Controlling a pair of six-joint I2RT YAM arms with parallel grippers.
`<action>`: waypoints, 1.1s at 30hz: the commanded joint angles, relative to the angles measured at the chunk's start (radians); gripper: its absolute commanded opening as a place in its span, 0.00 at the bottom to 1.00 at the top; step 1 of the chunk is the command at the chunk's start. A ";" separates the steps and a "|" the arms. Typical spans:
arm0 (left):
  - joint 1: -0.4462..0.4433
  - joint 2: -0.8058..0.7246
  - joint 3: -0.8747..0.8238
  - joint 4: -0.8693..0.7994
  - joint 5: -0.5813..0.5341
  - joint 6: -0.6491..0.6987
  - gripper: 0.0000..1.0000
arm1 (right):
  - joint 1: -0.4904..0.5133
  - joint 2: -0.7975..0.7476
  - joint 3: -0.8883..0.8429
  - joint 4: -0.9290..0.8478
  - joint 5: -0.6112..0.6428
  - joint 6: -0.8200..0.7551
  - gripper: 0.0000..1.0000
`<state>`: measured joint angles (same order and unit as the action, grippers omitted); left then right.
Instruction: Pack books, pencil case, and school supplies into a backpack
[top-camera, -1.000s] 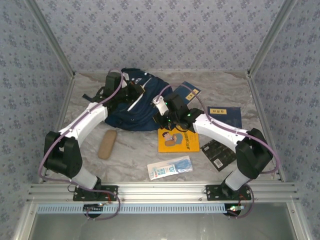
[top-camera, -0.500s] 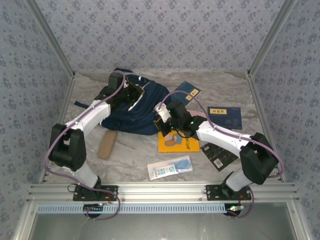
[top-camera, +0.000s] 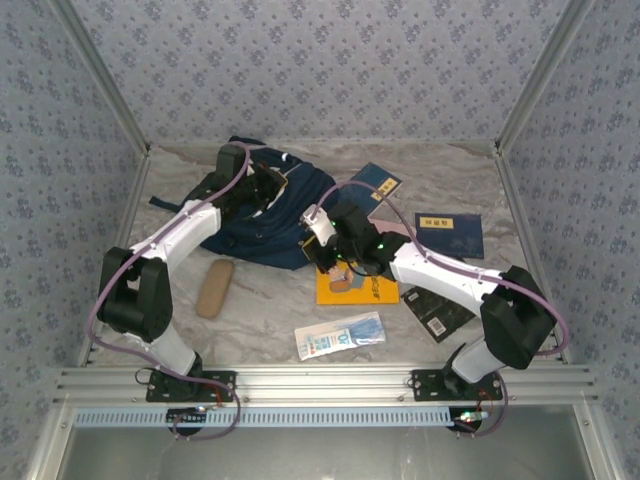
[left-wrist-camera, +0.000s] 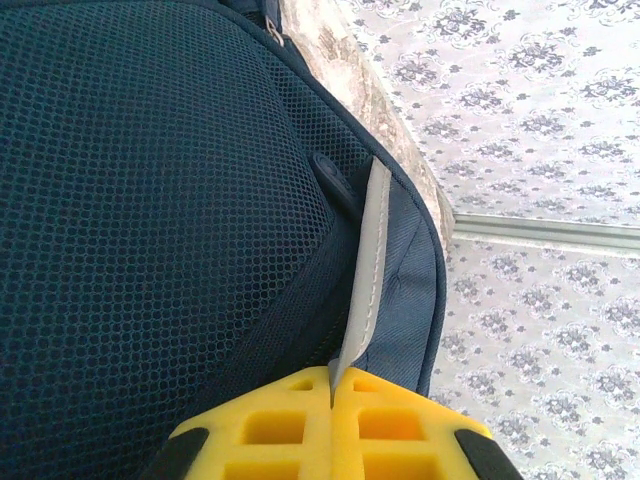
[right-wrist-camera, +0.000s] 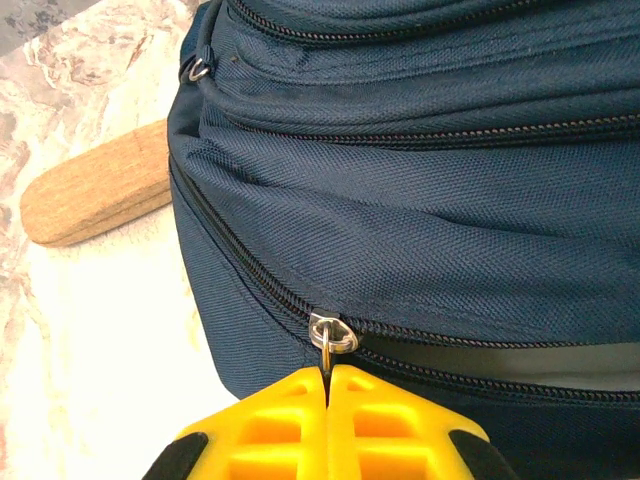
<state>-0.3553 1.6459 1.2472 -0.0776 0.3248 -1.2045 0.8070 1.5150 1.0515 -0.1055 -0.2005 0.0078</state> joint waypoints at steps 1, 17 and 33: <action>-0.004 -0.018 0.023 0.121 -0.024 -0.019 0.00 | -0.019 0.002 -0.011 0.008 -0.159 0.046 0.03; -0.030 -0.021 -0.006 0.127 -0.001 0.002 0.00 | -0.143 0.058 -0.189 0.251 -0.352 0.163 0.19; -0.040 -0.015 0.011 0.110 -0.029 0.007 0.00 | -0.024 0.004 -0.191 0.199 -0.123 0.017 0.00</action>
<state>-0.3866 1.6459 1.2236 -0.0734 0.3237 -1.1938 0.7319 1.5490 0.8352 0.1467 -0.3618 0.0780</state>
